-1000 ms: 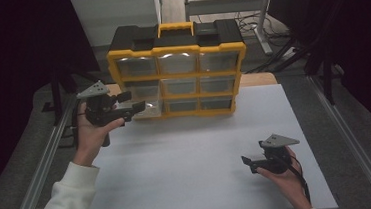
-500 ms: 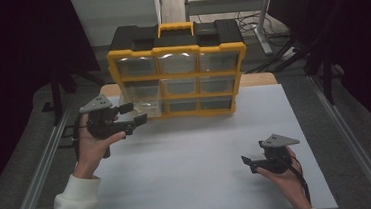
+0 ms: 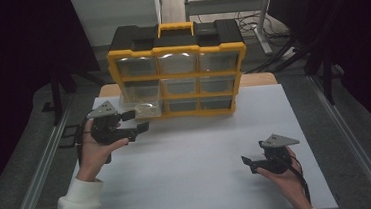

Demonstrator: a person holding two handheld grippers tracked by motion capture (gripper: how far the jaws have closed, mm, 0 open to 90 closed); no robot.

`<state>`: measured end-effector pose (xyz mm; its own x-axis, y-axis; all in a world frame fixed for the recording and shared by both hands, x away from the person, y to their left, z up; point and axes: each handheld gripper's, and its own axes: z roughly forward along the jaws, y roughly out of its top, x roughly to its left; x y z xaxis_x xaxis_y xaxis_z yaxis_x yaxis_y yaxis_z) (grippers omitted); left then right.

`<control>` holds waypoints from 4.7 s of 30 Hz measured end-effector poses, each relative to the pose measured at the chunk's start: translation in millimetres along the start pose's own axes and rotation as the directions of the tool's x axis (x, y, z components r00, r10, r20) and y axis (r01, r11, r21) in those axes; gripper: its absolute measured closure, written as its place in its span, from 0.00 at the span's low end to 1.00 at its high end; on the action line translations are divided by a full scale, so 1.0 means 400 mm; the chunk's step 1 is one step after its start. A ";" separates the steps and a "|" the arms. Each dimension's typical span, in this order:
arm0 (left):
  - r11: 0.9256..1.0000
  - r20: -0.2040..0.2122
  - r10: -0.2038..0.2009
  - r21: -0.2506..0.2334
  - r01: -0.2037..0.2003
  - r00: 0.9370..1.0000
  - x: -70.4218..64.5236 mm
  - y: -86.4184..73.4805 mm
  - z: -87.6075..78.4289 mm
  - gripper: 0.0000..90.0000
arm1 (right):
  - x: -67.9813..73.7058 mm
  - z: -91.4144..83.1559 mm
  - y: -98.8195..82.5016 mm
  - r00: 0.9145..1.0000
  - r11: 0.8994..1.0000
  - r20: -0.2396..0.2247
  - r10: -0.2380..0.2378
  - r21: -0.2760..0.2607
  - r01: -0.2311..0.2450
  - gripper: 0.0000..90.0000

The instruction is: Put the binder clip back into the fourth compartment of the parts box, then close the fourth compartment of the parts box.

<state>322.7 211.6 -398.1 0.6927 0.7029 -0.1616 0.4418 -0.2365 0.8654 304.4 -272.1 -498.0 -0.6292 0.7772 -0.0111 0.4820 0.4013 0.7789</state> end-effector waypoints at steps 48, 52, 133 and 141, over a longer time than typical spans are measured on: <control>0.993 -0.075 -0.098 0.057 0.102 0.992 0.069 -0.030 0.080 1.00 | -0.001 -0.002 0.000 1.000 1.000 0.001 0.001 -0.002 -0.001 0.15; 0.993 -0.102 -0.099 0.053 0.105 0.990 0.076 -0.017 0.087 1.00 | -0.001 -0.002 0.000 1.000 1.000 0.002 0.000 -0.002 0.000 0.15; 0.985 -0.212 -0.151 0.045 0.164 0.965 0.163 0.094 0.179 0.99 | -0.001 0.001 0.001 1.000 1.000 -0.002 -0.002 -0.001 0.002 0.15; 0.986 -0.218 -0.152 0.039 0.164 0.964 0.176 0.101 0.188 1.00 | -0.002 0.002 0.001 1.000 1.000 -0.001 -0.002 0.000 0.002 0.15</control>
<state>432.1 201.3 -410.2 0.4763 0.8599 -0.1838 0.5713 -0.1437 0.8080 305.4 -272.1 -498.3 -0.6310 0.7757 -0.0124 0.4806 0.4034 0.7786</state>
